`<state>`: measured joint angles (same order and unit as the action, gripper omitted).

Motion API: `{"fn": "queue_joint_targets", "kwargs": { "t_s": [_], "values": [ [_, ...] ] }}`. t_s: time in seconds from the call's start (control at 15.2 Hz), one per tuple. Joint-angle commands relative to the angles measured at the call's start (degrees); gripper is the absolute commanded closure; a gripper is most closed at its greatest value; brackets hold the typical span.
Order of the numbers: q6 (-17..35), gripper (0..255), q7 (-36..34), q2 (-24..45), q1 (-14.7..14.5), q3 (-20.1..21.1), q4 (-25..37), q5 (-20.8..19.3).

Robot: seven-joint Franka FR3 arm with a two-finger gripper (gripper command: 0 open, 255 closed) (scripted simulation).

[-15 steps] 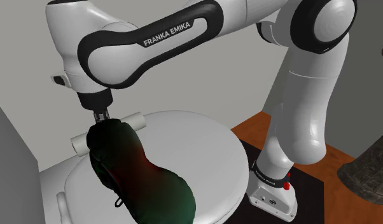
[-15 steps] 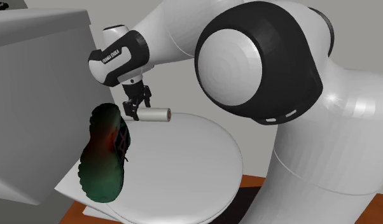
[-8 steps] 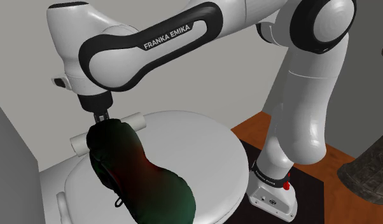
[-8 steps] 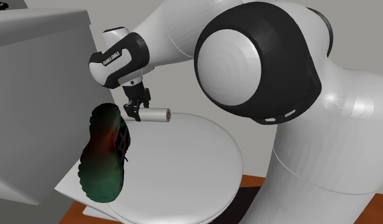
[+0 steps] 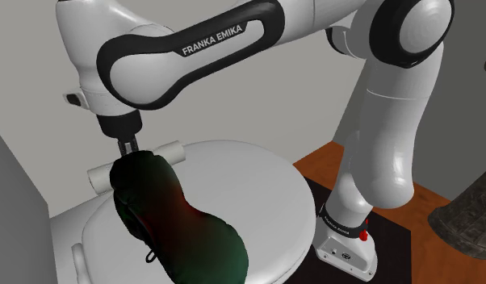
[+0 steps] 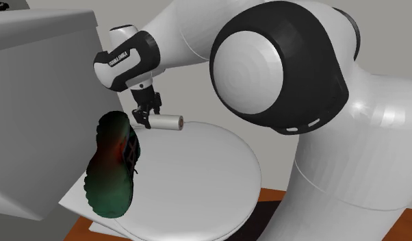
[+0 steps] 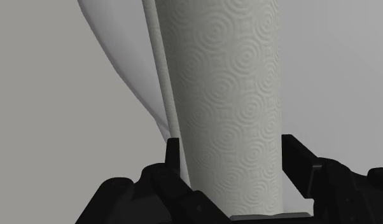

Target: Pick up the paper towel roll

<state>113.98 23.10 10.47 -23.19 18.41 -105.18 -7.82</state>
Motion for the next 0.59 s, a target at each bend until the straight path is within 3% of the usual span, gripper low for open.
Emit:
{"fn": "queue_joint_targets", "kwargs": {
  "t_s": [0.0, 0.53],
  "values": [
    [-1.3, 255, 0.3, -0.6, 0.1, 0.0, 0.7, 0.3],
    [-7.0, 255, 1.0, -1.8, 0.1, 0.2, 5.3, 0.9]
  ]
}}
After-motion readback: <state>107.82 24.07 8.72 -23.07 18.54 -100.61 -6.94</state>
